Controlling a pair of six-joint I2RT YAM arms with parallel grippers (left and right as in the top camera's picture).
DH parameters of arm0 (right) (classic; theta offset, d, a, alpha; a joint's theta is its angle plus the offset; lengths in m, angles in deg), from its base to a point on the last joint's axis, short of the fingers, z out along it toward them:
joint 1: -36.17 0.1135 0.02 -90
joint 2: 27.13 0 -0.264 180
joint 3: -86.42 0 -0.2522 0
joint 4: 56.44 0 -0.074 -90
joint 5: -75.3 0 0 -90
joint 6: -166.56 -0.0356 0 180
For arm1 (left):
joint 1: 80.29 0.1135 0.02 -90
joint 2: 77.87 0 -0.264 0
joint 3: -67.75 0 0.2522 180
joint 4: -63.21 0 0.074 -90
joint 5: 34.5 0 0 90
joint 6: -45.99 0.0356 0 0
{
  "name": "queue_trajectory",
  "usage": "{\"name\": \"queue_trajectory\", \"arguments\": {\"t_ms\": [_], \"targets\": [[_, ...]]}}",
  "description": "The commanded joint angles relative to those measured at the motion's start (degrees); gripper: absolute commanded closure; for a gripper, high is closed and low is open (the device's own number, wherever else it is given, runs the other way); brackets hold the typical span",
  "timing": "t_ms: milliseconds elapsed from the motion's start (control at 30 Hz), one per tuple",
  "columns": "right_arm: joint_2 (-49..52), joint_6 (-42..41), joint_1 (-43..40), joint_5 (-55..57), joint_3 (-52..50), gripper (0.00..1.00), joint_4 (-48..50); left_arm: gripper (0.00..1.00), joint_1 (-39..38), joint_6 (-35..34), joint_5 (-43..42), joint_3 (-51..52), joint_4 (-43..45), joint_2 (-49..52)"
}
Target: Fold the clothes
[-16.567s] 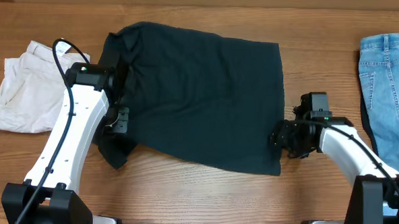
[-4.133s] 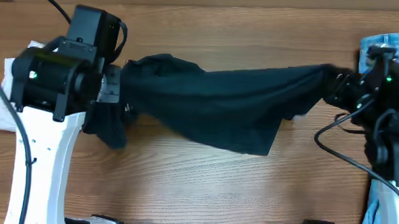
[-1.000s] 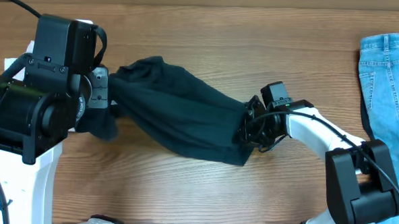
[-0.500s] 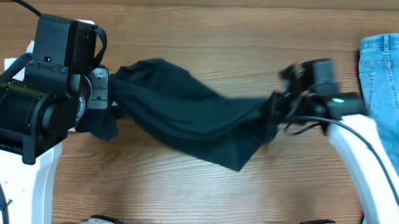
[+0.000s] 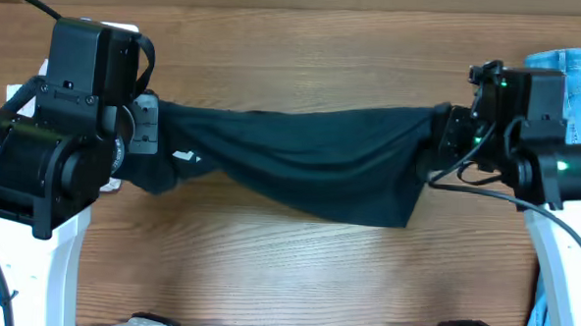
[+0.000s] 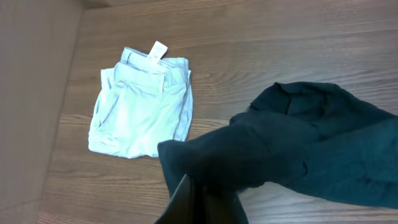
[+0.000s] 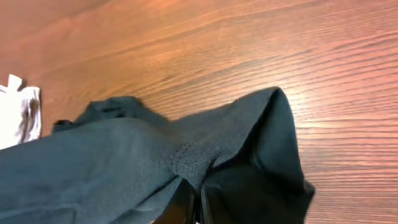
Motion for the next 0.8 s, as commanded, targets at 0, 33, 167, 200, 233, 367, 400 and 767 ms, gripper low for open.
{"name": "queue_trajectory", "arguments": {"t_ms": [0,33,167,200,233,367,400,767], "targets": [[0.3,-3.0,-0.7,6.3,0.4,0.93,-1.4,0.96,0.6,1.2,0.1,-1.3,-0.2,-0.8],[1.3,-5.5,-0.7,8.0,0.4,0.93,-3.2,0.96,0.6,1.2,0.0,-1.3,-0.2,-0.8],[8.2,-8.9,-0.7,6.9,-1.6,0.96,-9.6,0.96,0.6,1.1,-0.1,-1.3,-0.2,-0.8],[11.1,-8.9,-0.6,5.0,-3.3,0.96,-10.5,0.96,0.6,1.1,-0.1,-1.3,-0.2,-0.8],[13.1,-8.5,-0.6,3.8,-4.5,0.96,-10.7,0.96,0.6,1.1,-0.1,-1.3,-0.2,-0.8],[19.7,-6.1,-0.6,-0.3,-8.0,0.93,-8.2,0.96,0.6,1.1,-0.7,-1.3,-0.1,-0.3],[20.7,-5.8,-0.6,-0.4,-8.0,0.92,-6.8,0.96,0.6,1.1,-0.9,-1.3,0.0,-0.2],[21.1,-3.3,-0.6,-5.3,-8.9,0.43,-2.8,0.96,0.6,1.1,-2.5,-1.3,0.2,2.0]]}}
